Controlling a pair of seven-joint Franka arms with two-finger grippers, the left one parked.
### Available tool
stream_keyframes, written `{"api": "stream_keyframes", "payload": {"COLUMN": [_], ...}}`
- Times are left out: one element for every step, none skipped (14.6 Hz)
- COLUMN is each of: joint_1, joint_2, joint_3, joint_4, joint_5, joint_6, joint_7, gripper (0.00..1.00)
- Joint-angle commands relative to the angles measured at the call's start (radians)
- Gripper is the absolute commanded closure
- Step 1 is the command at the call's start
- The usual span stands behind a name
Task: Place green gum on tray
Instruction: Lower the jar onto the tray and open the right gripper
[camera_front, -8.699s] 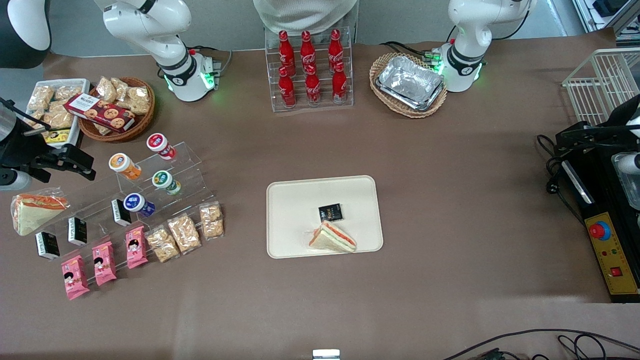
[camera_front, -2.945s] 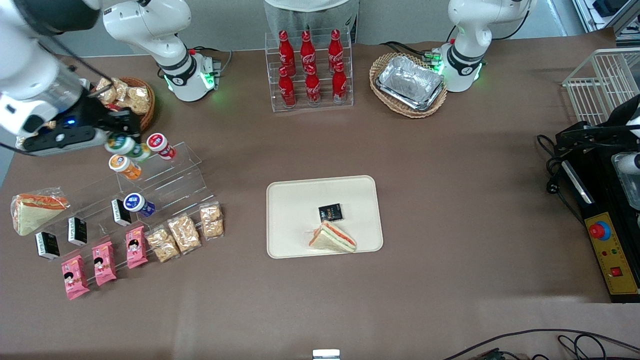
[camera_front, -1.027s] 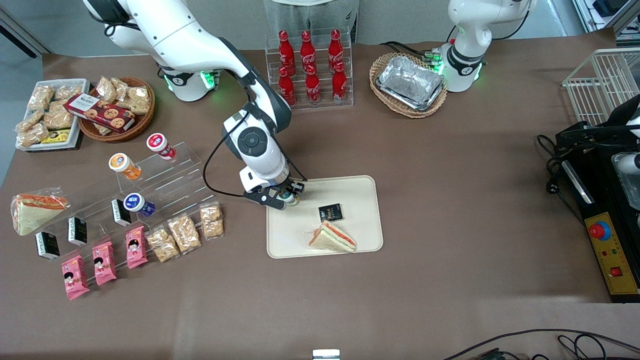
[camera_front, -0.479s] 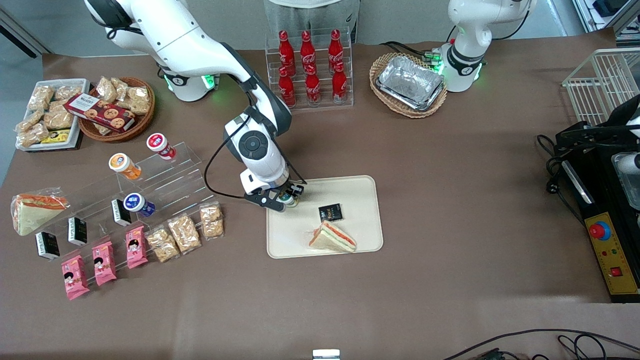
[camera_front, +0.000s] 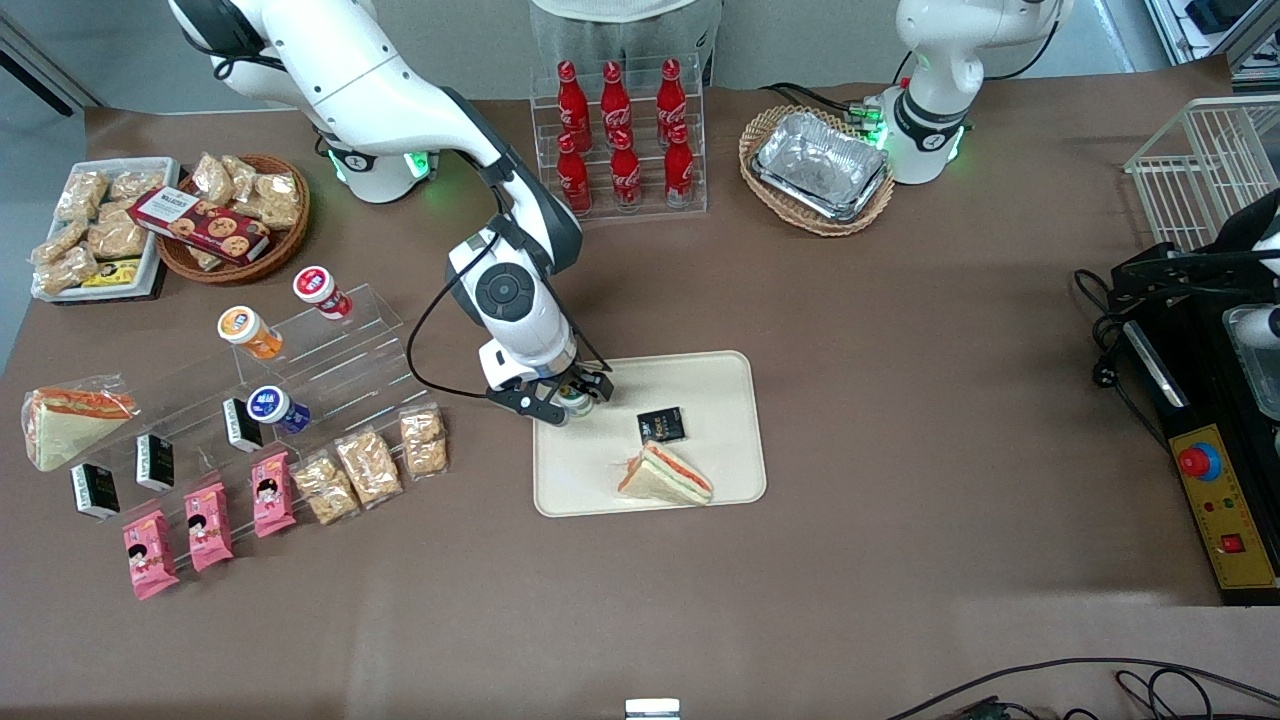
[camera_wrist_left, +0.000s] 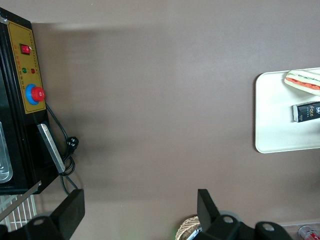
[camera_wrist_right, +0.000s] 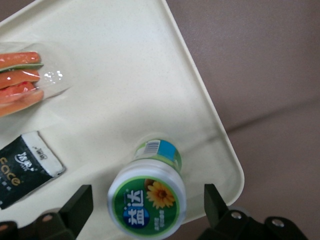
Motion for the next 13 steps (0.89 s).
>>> {"api": "stream_keyframes", "payload": {"joint_1": [0.002, -0.002, -0.005, -0.010, -0.011, -0.019, -0.024, -0.025, -0.025, -0.025, -0.025, -0.030, -0.039], "joint_2": [-0.019, -0.035, -0.059, -0.085, -0.114, -0.136, -0.156, -0.174, -0.186, -0.199, -0.211, -0.228, -0.251], "joint_3": [-0.007, -0.009, -0.009, -0.009, -0.009, -0.009, -0.007, -0.007, -0.007, -0.007, -0.007, -0.007, -0.007], "joint_4": [0.003, 0.009, 0.020, 0.037, 0.057, 0.087, 0.123, 0.161, 0.199, 0.244, 0.288, 0.345, 0.383], "joint_5": [-0.019, -0.027, -0.042, -0.047, -0.047, -0.047, -0.045, -0.044, -0.042, -0.035, -0.035, -0.035, -0.041], "joint_6": [-0.009, -0.050, -0.110, -0.170, -0.236, -0.305, -0.374, -0.443, -0.501, -0.553, -0.613, -0.697, -0.776], "joint_7": [0.009, 0.004, -0.005, -0.023, -0.043, -0.060, -0.071, -0.083, -0.100, -0.109, -0.112, -0.114, -0.138], "gripper": [0.01, 0.01, 0.01, 0.01, 0.01, 0.01, 0.01, 0.01, 0.01, 0.01, 0.01, 0.01, 0.01]}}
